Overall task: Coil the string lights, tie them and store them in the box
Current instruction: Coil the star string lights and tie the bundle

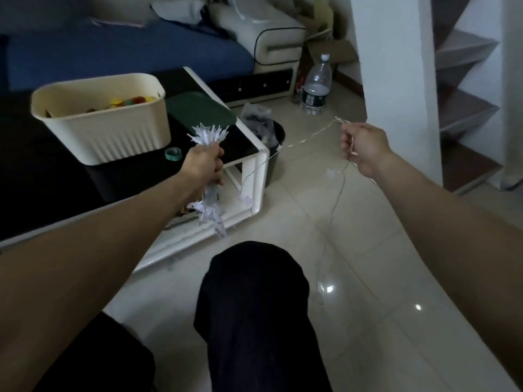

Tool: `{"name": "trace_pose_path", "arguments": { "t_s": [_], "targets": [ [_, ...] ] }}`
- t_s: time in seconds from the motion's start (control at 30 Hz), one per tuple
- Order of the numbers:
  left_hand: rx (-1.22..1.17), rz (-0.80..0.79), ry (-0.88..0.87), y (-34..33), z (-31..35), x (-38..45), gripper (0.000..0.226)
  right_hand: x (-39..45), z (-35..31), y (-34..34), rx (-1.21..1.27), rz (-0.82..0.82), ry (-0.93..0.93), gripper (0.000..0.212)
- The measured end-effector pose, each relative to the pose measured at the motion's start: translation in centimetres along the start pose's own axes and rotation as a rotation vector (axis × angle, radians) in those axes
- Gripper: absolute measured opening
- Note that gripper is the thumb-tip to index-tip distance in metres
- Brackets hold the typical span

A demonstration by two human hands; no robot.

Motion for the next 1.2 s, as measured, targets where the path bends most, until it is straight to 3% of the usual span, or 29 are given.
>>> {"name": "trace_pose_path", "arguments": {
  "t_s": [0.13, 0.27, 0.37, 0.47, 0.57, 0.63, 0.77, 0.87, 1.07, 1.2],
  "targets": [
    [-0.133, -0.012, 0.065, 2.7, -2.2, 0.5, 0.026, 0.2, 0.8, -5.2, -0.183, -0.105, -0.038, 0.014],
    [-0.118, -0.054, 0.067, 4.0, -3.0, 0.7, 0.025, -0.6, 3.7, -8.2, -0.357, -0.184, -0.075, 0.021],
    [-0.026, -0.056, 0.004, 5.8, -2.1, 1.3, 0.022, -0.9, 4.5, -9.8, -0.196, -0.142, -0.076, 0.02],
    [0.068, -0.051, -0.052, 7.8, -1.9, 1.4, 0.02, -1.2, 5.2, -12.0, -0.02, -0.214, -0.139, 0.021],
    [0.047, -0.063, -0.041, 8.8, -2.5, 0.8, 0.021, -1.5, 6.6, -14.1, -0.073, -0.289, -0.224, 0.02],
    [0.013, -0.047, -0.03, 9.7, -2.6, 0.6, 0.023, -1.8, 8.0, -15.5, -0.268, -0.317, -0.238, 0.021],
    [-0.019, -0.064, -0.014, 9.8, -2.3, 0.3, 0.026, -3.1, 10.7, -17.8, -1.014, -0.531, -0.216, 0.017],
    [-0.068, -0.097, 0.002, 9.0, -2.3, -0.1, 0.024, -4.3, 10.6, -20.3, -1.193, -0.654, -0.166, 0.032],
    [-0.102, -0.117, 0.023, 7.7, -2.3, -0.4, 0.022, -12.7, 10.4, -29.2, -1.006, -1.226, 0.021, 0.067],
    [-0.15, -0.106, 0.049, 8.1, -2.8, -0.3, 0.023, -14.1, 11.6, -30.9, -0.847, -1.254, 0.102, 0.028]
  ]
}}
Point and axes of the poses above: each hand's wrist, its own x-axis towards the middle knuckle, its own y-axis out of the back of the hand, z = x × y, the point moved 9 cm from there along x, towards the middle knuckle, and after that the axes turned 3 degrees about x, right-handed, at the moved point
